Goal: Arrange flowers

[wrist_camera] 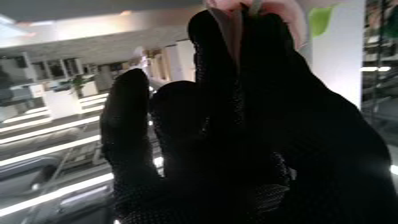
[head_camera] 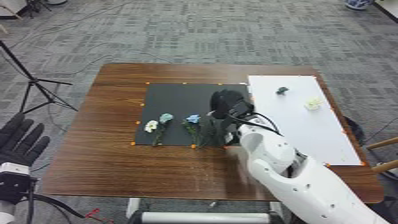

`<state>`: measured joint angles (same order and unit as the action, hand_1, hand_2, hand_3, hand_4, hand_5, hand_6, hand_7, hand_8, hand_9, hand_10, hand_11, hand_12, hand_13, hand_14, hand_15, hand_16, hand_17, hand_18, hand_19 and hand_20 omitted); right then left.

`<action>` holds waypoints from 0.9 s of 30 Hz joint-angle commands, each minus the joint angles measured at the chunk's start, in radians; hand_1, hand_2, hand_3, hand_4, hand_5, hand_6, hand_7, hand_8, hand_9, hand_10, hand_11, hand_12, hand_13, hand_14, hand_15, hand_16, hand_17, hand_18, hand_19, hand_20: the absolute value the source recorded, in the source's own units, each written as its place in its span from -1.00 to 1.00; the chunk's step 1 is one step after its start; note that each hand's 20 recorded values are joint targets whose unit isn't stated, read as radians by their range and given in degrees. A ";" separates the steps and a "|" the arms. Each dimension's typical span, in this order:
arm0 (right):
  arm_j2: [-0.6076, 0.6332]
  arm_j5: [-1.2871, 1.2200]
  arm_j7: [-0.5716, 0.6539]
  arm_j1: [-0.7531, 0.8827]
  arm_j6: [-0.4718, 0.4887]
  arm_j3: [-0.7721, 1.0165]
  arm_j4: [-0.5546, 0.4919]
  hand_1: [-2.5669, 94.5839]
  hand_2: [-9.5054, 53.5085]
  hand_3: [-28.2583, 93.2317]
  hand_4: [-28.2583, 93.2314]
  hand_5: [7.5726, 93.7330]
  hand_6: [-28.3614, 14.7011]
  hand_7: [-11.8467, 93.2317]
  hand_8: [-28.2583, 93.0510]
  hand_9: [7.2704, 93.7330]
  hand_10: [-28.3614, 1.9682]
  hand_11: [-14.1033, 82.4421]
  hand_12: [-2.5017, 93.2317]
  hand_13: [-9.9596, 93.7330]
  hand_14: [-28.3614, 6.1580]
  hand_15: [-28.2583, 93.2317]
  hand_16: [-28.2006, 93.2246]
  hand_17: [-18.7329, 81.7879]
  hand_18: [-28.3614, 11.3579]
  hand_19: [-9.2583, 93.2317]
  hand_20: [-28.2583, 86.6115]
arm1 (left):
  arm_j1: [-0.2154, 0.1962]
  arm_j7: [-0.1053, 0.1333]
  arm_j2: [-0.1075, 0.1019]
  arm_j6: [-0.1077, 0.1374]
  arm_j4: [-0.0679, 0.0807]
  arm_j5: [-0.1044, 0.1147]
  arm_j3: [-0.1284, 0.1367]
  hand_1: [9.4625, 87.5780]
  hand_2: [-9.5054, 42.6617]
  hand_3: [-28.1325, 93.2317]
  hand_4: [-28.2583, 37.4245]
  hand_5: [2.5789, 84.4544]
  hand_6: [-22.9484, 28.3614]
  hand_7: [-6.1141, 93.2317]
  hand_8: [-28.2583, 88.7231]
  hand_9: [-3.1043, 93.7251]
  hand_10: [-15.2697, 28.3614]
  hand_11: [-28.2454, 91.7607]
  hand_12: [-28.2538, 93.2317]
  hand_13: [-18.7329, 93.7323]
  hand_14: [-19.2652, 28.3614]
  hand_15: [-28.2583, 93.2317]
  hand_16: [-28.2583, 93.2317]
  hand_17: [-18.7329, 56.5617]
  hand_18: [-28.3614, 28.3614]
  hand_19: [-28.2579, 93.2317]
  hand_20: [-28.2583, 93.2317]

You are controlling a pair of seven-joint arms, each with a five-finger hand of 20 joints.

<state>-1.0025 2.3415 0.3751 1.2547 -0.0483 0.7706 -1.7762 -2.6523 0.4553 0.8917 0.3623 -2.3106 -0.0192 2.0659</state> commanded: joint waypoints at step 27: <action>-0.052 0.084 -0.011 0.022 0.068 -0.023 -0.008 0.33 -1.00 0.55 -1.00 0.41 0.29 -0.35 -0.58 0.60 0.32 -0.55 -0.19 0.46 0.14 0.59 0.18 -0.04 -0.75 0.68 0.19 | 0.013 -0.017 0.008 -0.012 -0.001 -0.011 0.002 -0.63 0.10 0.61 -1.00 -0.21 0.17 -0.66 -0.65 -0.33 0.22 -0.30 -0.35 -0.29 0.32 -0.16 -0.57 -0.60 0.36 -0.25 -0.33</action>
<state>-1.0456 2.4080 0.3733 1.2677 -0.0291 0.7305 -1.7642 -2.6312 0.4376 0.8917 0.3579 -2.3085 -0.0295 2.0656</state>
